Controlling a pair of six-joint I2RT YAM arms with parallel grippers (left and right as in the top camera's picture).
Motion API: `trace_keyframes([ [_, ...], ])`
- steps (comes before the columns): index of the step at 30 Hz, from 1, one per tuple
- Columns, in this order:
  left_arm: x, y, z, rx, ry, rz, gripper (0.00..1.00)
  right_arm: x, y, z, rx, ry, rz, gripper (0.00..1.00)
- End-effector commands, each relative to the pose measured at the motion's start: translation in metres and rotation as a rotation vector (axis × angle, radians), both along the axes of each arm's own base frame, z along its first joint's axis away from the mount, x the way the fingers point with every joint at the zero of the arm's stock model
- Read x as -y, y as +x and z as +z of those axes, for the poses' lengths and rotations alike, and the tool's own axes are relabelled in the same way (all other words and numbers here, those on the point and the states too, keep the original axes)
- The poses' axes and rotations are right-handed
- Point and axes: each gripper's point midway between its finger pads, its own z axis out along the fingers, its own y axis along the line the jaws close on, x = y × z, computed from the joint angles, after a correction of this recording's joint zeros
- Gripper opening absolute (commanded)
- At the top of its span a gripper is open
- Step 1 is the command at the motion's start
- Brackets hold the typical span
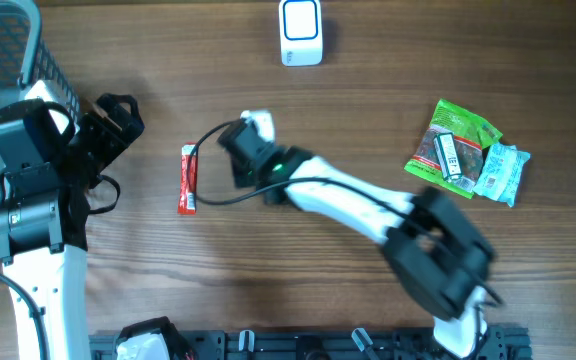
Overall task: Scan the item barcode
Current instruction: 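Reach the right gripper to the red Kleenex tissue pack and grasp it, then lift the tissue pack and move it rightward with the right gripper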
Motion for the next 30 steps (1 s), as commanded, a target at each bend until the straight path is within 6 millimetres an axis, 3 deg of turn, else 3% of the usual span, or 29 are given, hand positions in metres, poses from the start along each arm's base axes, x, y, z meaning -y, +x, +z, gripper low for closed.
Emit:
trace_keyframes([
  [1,-0.002,0.000,0.002,0.006,0.010,-0.002,1.00,0.042,0.010,0.059,0.110,-0.092,0.024,0.18],
  [5,-0.002,0.000,0.002,0.006,0.010,-0.002,1.00,0.088,0.003,0.048,0.039,-0.257,0.024,0.18],
  [8,-0.002,0.000,0.002,0.006,0.010,-0.002,1.00,0.128,-0.006,0.030,-0.063,-0.397,0.010,0.18],
  [12,-0.002,0.000,0.002,0.006,0.010,-0.002,1.00,0.160,-0.011,0.006,-0.180,-0.476,-0.028,0.19],
  [21,-0.002,0.000,0.002,0.006,0.010,-0.002,1.00,0.181,-0.009,-0.054,-0.257,-0.665,-0.067,0.19],
  [24,-0.002,0.000,0.002,0.006,0.010,-0.002,1.00,0.179,-0.015,-0.071,-0.310,-0.661,-0.045,0.27],
  [30,-0.002,0.000,0.002,0.006,0.010,-0.002,1.00,0.165,-0.024,-0.075,-0.362,-0.582,-0.009,0.33],
])
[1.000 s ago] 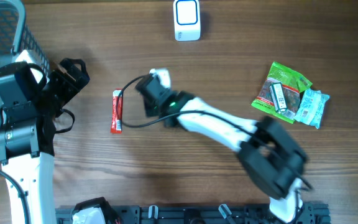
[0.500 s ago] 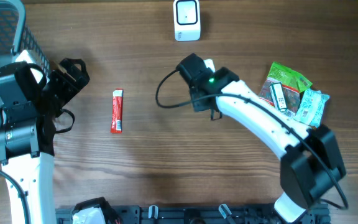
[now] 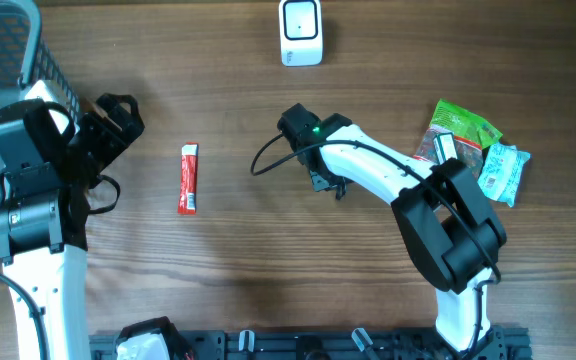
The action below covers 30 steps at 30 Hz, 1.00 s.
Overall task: Scan the item barcode
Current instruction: 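Lift the tissue pack and move it rightward with the right gripper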
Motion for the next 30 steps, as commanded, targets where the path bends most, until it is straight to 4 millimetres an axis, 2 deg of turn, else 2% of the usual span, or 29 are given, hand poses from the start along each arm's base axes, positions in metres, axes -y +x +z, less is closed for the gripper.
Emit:
trace_keyframes([
  [1,-0.002,0.000,0.002,0.006,0.010,-0.002,1.00,-0.006,-0.005,-0.004,-0.033,0.031,0.009,0.34],
  [5,-0.002,0.000,0.002,0.006,0.010,-0.002,1.00,-0.008,-0.006,0.009,-0.039,0.046,0.055,0.39],
  [11,-0.002,0.000,0.002,0.006,0.010,-0.002,1.00,-0.014,-0.003,0.039,0.008,0.095,0.096,0.54],
  [12,-0.002,0.000,0.002,0.006,0.010,-0.002,1.00,-0.014,-0.002,0.044,0.021,0.105,0.093,0.76],
  [14,-0.002,0.000,0.002,0.006,0.010,-0.002,1.00,-0.014,-0.001,0.051,0.029,0.134,0.086,0.89],
  [16,-0.002,0.000,0.002,0.006,0.010,-0.002,1.00,-0.016,-0.001,0.057,0.010,0.203,0.077,0.93],
  [19,-0.002,0.000,0.002,0.006,0.010,-0.002,1.00,-0.019,-0.003,0.064,-0.057,0.348,0.100,0.90],
  [22,-0.002,0.000,0.002,0.006,0.010,-0.002,1.00,-0.007,0.007,0.066,-0.079,0.448,0.052,0.84],
  [25,-0.002,0.000,0.002,0.006,0.010,-0.002,1.00,0.005,0.017,0.068,-0.090,0.543,-0.013,0.73],
  [28,-0.002,0.000,0.002,0.006,0.010,-0.002,1.00,0.009,0.024,0.072,-0.096,0.651,-0.046,0.57],
  [30,-0.002,0.000,0.002,0.006,0.010,-0.002,1.00,0.004,0.029,0.077,-0.094,0.717,-0.006,0.52],
])
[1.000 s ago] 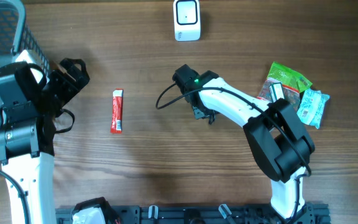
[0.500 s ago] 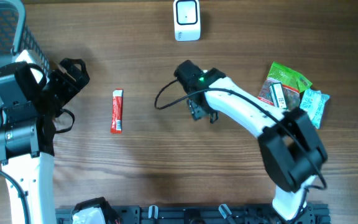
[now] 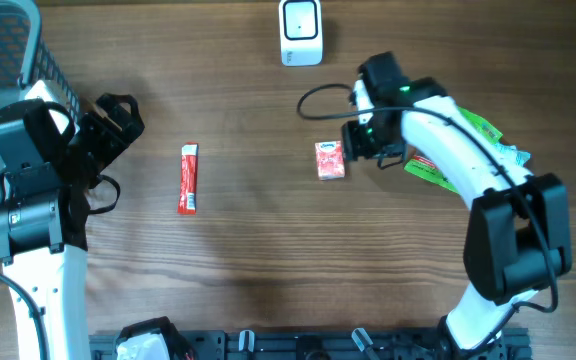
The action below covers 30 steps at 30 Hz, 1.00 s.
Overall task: Scan the item barcode
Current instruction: 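Lift the tissue pack and move it rightward with the right gripper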
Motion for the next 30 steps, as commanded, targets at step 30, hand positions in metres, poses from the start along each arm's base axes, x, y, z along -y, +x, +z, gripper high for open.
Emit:
trace_keyframes([
  [30,-0.002,0.000,0.002,0.006,0.010,-0.002,1.00,-0.034,0.001,-0.057,-0.134,0.222,0.060,0.33],
])
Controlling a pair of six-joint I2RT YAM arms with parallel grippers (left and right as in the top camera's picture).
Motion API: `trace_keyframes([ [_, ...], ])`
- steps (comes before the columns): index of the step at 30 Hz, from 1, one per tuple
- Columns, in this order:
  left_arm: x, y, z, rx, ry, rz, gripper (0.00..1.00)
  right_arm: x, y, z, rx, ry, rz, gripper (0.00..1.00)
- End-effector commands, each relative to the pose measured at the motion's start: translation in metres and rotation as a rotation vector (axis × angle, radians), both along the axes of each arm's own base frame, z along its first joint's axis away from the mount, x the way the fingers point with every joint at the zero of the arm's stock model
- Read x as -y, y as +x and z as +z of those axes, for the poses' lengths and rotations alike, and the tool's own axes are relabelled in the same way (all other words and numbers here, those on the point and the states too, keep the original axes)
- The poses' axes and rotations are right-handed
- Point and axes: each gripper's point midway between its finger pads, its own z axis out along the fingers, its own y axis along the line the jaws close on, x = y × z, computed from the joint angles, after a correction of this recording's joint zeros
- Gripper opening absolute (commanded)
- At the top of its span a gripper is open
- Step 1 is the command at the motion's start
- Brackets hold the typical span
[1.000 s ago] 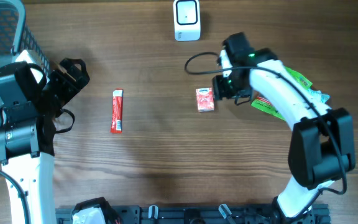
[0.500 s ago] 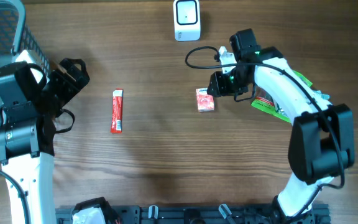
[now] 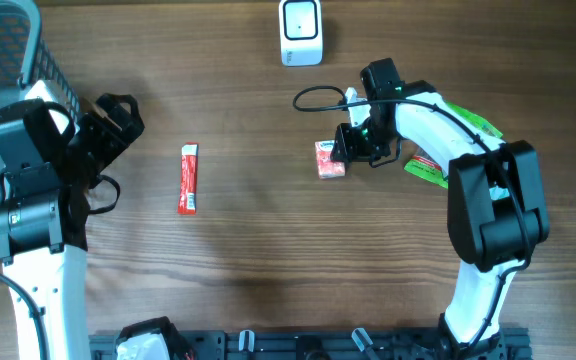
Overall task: Scan the item barcode
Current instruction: 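Lift the tissue pack and move it rightward with the right gripper, then carry the tissue pack up to the white scanner and hold it there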
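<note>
A small red packet (image 3: 327, 160) lies flat on the wooden table just right of centre. My right gripper (image 3: 346, 148) is at its right edge, fingers touching or nearly touching it, and looks open. The white barcode scanner (image 3: 300, 32) stands at the far edge, above and to the left of the packet. A long red stick packet (image 3: 188, 179) lies left of centre. My left gripper (image 3: 118, 115) hangs at the far left, away from every item; its jaws are not readable from above.
A green snack bag (image 3: 470, 122) lies under my right arm, with a red-edged packet (image 3: 423, 170) sticking out beside it. A grey mesh basket (image 3: 8, 40) fills the top left corner. A black rail (image 3: 318, 345) runs along the near edge.
My right gripper has moved a little left and down, from just beside the small red packet to its right edge. The packet, the stick packet and the left arm have not moved.
My right arm first reached far left, close to the stick packet. A second later it had moved to the table's middle. Then the small red packet lay uncovered right of centre with the gripper beside it. Now the gripper is against that packet.
</note>
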Motion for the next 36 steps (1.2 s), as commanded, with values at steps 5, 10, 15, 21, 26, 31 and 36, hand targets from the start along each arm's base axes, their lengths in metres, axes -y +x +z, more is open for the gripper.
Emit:
trace_keyframes([
  [5,-0.002,0.000,0.002,0.006,0.010,-0.002,1.00,-0.004,-0.004,-0.009,-0.030,0.016,0.004,0.24],
  [10,-0.002,0.000,0.002,0.006,0.010,-0.002,1.00,-0.002,-0.009,-0.016,-0.039,0.013,0.004,0.25],
  [15,-0.002,0.000,0.002,0.006,0.010,-0.002,1.00,0.000,-0.017,-0.030,-0.047,0.012,-0.014,0.04],
  [21,-0.002,0.000,0.002,0.006,0.010,-0.002,1.00,-0.005,0.006,0.026,0.084,0.054,0.023,0.04],
  [26,-0.002,0.000,0.002,0.006,0.010,-0.002,1.00,-0.003,0.024,0.121,0.374,0.076,0.052,0.04],
  [31,-0.002,0.000,0.002,0.006,0.010,-0.002,1.00,0.001,0.015,0.194,0.547,0.118,0.037,0.04],
  [36,-0.002,0.000,0.002,0.006,0.010,-0.002,1.00,0.039,0.009,0.240,0.660,-0.035,-0.102,0.04],
])
